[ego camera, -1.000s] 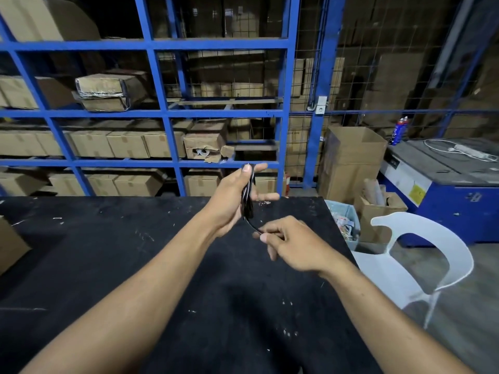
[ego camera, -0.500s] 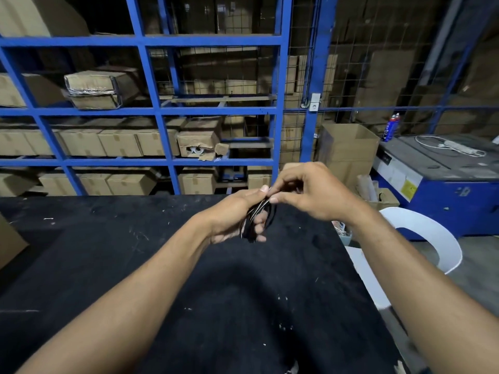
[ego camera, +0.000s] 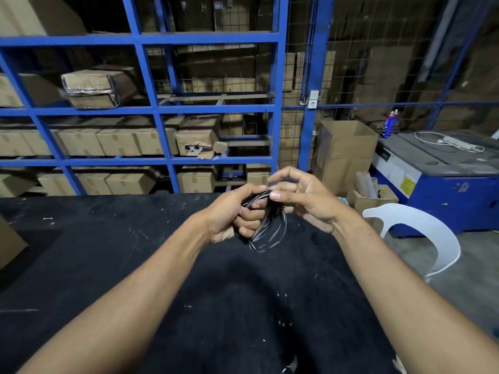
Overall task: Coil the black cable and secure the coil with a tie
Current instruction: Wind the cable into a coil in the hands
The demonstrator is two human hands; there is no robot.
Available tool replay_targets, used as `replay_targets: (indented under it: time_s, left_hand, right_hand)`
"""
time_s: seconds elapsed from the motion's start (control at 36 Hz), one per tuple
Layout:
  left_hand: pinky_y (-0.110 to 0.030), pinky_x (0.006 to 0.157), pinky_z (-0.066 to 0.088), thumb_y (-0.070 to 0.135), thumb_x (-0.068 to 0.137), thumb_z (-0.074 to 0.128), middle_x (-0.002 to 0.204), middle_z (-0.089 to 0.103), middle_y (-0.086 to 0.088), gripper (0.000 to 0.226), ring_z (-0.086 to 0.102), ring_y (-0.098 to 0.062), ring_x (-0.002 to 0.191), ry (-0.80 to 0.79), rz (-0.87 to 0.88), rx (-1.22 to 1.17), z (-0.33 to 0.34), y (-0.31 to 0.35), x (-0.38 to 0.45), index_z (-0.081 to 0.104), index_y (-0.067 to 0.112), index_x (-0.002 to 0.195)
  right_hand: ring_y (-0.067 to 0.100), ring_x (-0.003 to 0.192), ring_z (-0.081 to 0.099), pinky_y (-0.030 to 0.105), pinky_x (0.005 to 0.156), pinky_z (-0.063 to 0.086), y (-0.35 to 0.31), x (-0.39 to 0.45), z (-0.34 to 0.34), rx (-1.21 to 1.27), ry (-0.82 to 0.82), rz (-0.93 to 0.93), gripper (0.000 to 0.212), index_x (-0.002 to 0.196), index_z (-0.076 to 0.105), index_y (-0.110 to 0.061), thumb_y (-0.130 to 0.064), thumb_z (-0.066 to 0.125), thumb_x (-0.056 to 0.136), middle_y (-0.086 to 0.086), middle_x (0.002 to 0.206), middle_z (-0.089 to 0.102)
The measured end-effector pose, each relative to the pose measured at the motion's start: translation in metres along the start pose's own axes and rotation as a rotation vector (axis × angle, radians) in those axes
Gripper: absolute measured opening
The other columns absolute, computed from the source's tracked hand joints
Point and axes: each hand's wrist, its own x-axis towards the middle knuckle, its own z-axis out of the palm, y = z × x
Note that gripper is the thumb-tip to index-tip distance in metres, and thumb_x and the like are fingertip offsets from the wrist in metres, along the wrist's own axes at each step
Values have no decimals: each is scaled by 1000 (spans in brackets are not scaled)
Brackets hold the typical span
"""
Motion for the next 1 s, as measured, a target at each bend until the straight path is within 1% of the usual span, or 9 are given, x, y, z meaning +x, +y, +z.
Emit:
replay_targets:
  time_s: [0.08, 0.17, 0.28, 0.39, 0.5, 0.61, 0.81, 0.89, 1.0]
  left_hand:
    - [-21, 40, 22, 41, 105, 43, 45, 21, 11, 47, 17, -6, 37, 69, 43, -33, 0, -2, 2, 41, 21, 63]
    - [-22, 39, 23, 36, 106, 42, 45, 18, 10, 46, 15, -7, 37, 181, 116, -67, 1, -5, 7, 42, 19, 63]
    - [-25, 44, 30, 28, 106, 40, 46, 18, 8, 44, 15, -10, 39, 334, 193, 14, 0, -9, 11, 50, 13, 66]
    - [-30, 61, 52, 28, 112, 38, 52, 29, 7, 43, 29, -10, 42, 328, 213, 181, -4, -9, 10, 55, 12, 76]
    - [-30, 70, 58, 31, 115, 38, 58, 41, 7, 42, 43, -10, 50, 283, 220, 285, -12, -9, 5, 61, 10, 87]
    - [-26, 61, 52, 32, 114, 39, 55, 42, 9, 42, 43, -9, 51, 321, 217, 322, -17, -11, 7, 63, 10, 87]
    - [-24, 41, 17, 34, 102, 48, 49, 27, 9, 38, 20, -8, 42, 490, 284, 248, -14, -18, 15, 43, 18, 69]
    - [-24, 41, 15, 39, 91, 56, 48, 24, 8, 37, 19, -9, 41, 537, 359, 199, -9, -22, 16, 40, 22, 61]
    - [-32, 48, 11, 54, 90, 66, 48, 25, 8, 47, 20, -11, 42, 573, 435, 222, -3, -26, 18, 46, 30, 55]
  right_hand:
    - [19, 76, 72, 24, 64, 52, -1, 2, 5, -133, 57, -102, 33, 112, 76, -14, -12, 88, 81, 10, 92, 76]
    - [25, 76, 70, 29, 69, 60, 1, 5, 13, -217, 156, -271, 17, 99, 80, -2, 1, 84, 83, 10, 90, 78]
    - [13, 72, 71, 26, 67, 59, 9, 5, 16, -298, 247, -351, 13, 89, 83, -12, -3, 87, 81, -4, 81, 77]
    - [14, 69, 68, 29, 67, 59, 14, 5, 16, -283, 299, -360, 15, 89, 84, -15, -4, 89, 79, -7, 78, 77]
    - [12, 71, 68, 26, 67, 60, 16, 4, 14, -270, 294, -338, 15, 88, 84, -17, -4, 88, 80, -8, 77, 77]
    - [13, 69, 69, 26, 68, 60, 18, 3, 14, -211, 292, -262, 13, 89, 84, -11, -1, 87, 80, -7, 76, 78]
    - [16, 78, 79, 28, 81, 63, 19, -6, 17, 235, 186, 52, 19, 102, 84, -9, 0, 70, 92, 11, 97, 83]
    - [15, 76, 79, 30, 76, 63, 21, -6, 27, 348, 236, 146, 16, 99, 83, -13, -6, 71, 93, 10, 91, 81]
    - [11, 71, 75, 29, 65, 54, 24, -6, 39, 384, 258, 231, 6, 99, 74, -20, -17, 70, 95, 2, 89, 81]
